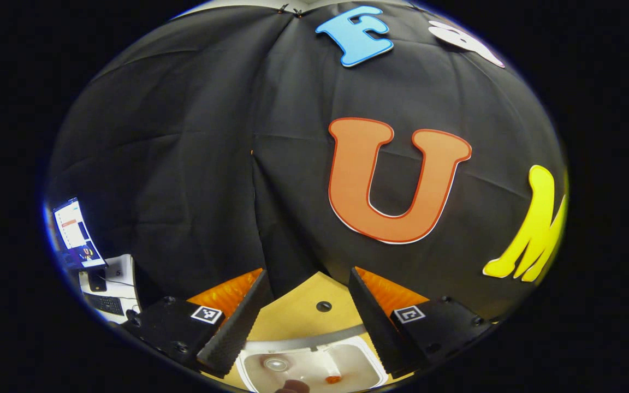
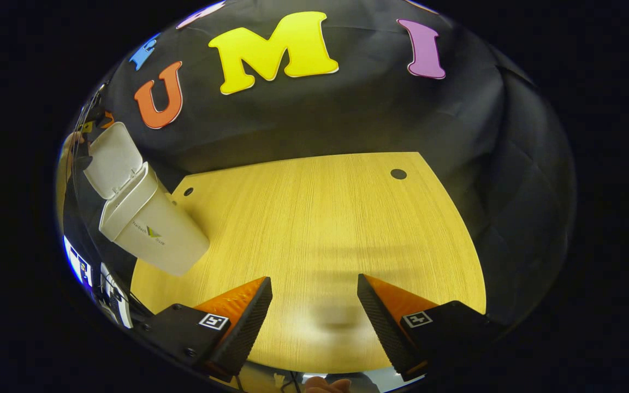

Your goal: Press the lid of the desktop garbage bin to open it, pick up the crumpled paper on the desktop and throw it into the bin, then pick up the pop can on the desktop and drop it into the bin, and finally close the garbage bin lid.

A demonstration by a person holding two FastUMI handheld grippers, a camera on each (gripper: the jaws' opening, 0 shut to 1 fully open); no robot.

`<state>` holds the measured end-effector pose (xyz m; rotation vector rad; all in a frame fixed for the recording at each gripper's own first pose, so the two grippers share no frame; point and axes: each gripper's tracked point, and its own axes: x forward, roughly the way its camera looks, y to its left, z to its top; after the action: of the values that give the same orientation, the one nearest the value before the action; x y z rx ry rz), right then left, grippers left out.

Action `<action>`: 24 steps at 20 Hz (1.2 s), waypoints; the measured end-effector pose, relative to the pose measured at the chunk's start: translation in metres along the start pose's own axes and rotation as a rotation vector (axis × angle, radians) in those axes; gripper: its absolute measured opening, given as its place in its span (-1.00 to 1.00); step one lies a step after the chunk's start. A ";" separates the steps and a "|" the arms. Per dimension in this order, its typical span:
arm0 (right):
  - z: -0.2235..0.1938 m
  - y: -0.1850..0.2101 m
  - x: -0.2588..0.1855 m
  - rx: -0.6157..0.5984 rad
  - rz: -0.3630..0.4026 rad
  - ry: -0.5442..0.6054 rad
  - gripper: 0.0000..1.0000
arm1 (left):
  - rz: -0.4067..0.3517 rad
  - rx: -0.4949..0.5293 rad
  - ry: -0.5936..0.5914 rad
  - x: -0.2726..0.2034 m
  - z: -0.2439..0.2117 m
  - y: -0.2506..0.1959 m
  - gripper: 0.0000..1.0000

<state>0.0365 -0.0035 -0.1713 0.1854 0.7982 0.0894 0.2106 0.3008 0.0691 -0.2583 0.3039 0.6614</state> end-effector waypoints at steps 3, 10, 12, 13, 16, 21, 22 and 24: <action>-0.009 -0.005 0.000 -0.037 0.009 0.007 0.98 | -0.011 0.008 0.006 -0.010 -0.015 -0.005 0.96; -0.027 -0.028 -0.006 -0.056 0.044 0.033 0.96 | 0.001 0.010 0.033 -0.047 -0.072 -0.026 0.96; -0.032 -0.040 -0.008 -0.057 0.051 0.039 0.96 | -0.010 0.005 0.070 -0.057 -0.098 -0.038 0.96; -0.035 -0.045 -0.008 -0.055 0.056 0.042 0.96 | -0.004 0.012 0.075 -0.061 -0.109 -0.041 0.97; -0.040 -0.063 -0.008 -0.061 0.058 0.043 0.94 | 0.026 0.025 0.091 -0.068 -0.139 -0.042 0.97; -0.051 -0.083 -0.004 -0.065 0.065 0.068 0.97 | 0.064 0.022 0.097 -0.079 -0.172 -0.036 0.99; -0.053 -0.084 -0.004 -0.068 0.070 0.075 0.96 | 0.071 0.032 0.101 -0.082 -0.175 -0.037 0.98; -0.056 -0.085 -0.003 -0.074 0.081 0.082 0.98 | 0.083 0.037 0.108 -0.085 -0.182 -0.035 0.97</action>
<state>-0.0049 -0.0799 -0.2248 0.1452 0.8682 0.2039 0.1339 0.1664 -0.0637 -0.2469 0.4316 0.7246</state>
